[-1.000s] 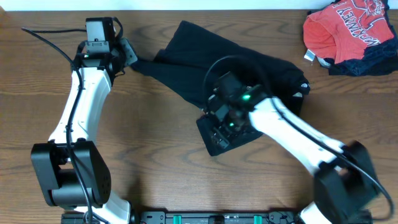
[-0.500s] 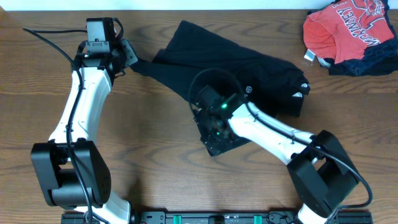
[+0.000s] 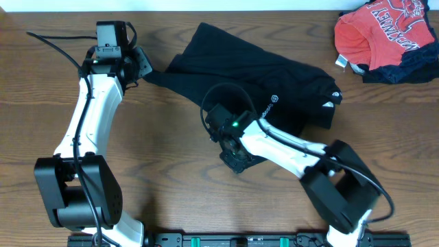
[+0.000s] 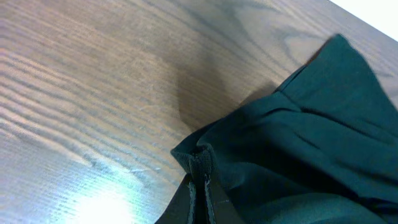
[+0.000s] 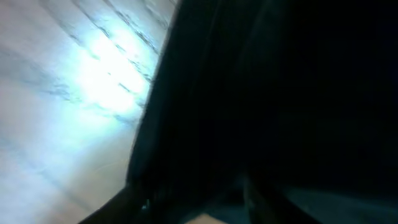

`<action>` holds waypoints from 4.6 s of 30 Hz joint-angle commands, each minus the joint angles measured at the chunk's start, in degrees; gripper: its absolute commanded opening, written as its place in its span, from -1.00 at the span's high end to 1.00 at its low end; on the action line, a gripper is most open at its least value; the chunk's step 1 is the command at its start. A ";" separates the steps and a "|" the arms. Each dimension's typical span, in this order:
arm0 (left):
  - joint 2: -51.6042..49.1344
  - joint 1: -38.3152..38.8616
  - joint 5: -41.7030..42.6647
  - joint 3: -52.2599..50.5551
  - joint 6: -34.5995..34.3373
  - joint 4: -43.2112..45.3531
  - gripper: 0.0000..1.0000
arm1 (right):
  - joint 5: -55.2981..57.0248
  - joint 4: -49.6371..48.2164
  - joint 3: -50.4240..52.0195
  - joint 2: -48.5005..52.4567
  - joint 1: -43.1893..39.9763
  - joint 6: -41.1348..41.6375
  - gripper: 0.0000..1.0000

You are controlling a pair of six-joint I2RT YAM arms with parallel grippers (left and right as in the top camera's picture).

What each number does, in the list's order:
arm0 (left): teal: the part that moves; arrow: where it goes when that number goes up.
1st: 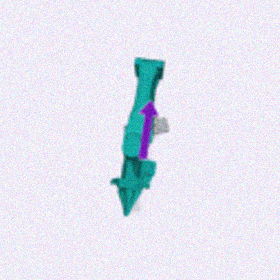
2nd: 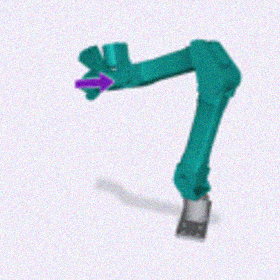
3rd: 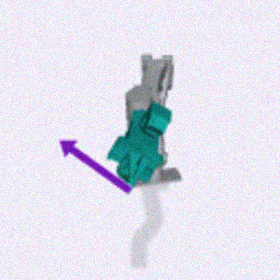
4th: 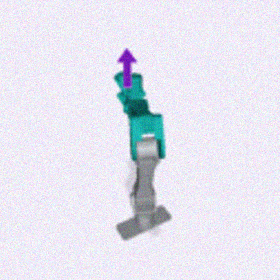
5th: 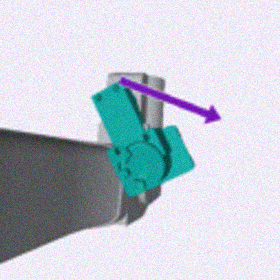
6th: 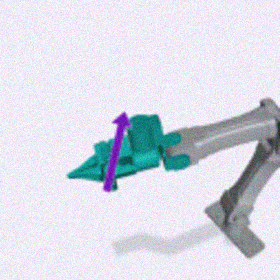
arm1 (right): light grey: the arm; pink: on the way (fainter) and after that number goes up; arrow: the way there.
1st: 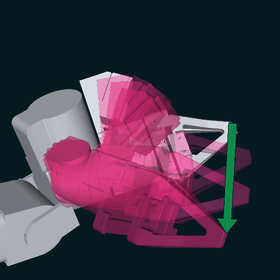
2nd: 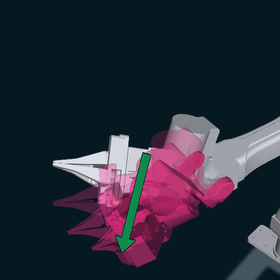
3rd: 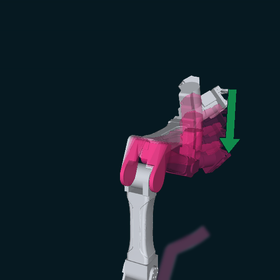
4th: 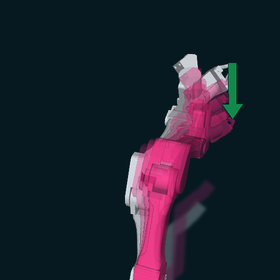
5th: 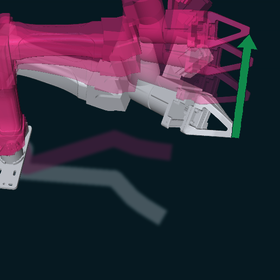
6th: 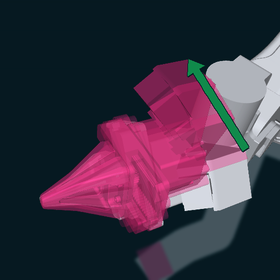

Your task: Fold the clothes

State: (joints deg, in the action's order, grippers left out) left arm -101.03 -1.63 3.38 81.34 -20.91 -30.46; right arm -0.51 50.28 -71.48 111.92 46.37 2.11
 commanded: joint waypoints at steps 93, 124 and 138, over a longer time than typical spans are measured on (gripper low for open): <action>-2.75 -0.83 -9.01 0.26 2.89 17.14 0.88 | 3.67 7.37 -73.16 25.33 -38.60 -8.35 0.95; -6.23 -0.83 -8.98 0.26 2.91 1.62 0.88 | -9.38 26.47 -73.16 28.41 -41.51 -7.54 0.83; -6.23 -0.83 -8.98 -0.09 2.91 -3.63 0.70 | -8.48 35.82 -73.16 28.44 -41.59 -7.52 0.94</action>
State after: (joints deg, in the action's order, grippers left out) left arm -108.75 -2.15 -4.75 81.08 -18.15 -33.67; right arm -9.19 85.08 -144.24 141.95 5.34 -4.86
